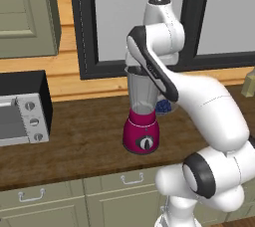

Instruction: Close the lid blender by securely placing the lid on top.

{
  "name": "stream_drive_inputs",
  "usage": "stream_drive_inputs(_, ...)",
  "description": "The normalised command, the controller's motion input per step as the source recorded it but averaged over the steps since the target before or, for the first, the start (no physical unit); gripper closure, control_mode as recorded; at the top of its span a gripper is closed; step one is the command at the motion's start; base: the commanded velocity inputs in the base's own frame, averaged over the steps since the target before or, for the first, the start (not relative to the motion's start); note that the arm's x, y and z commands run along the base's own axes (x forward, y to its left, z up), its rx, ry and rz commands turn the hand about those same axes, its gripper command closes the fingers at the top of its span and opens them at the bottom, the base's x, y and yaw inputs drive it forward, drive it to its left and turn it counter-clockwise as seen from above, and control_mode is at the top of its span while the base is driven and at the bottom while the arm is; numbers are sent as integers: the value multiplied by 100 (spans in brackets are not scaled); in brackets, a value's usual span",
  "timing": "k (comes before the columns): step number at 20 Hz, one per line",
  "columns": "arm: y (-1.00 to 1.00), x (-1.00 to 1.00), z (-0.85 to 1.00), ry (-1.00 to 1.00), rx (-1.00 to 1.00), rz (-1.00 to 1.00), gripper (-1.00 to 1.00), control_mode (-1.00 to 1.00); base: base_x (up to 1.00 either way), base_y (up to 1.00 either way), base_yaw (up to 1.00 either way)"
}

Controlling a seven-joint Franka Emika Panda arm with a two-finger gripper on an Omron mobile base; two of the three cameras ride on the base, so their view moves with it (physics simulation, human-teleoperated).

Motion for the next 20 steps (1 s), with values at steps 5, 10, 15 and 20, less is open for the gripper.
stream_drive_inputs(5,0,-86,0,9,-4,10,-100,-100,0,0,0)
stream_drive_inputs(10,0,-100,0,-1,-3,11,-100,-100,0,0,0)
stream_drive_inputs(15,0,-90,-3,-8,0,3,-100,-100,0,0,0)
stream_drive_inputs(20,-43,-69,-35,-19,7,5,-100,-100,0,0,0)
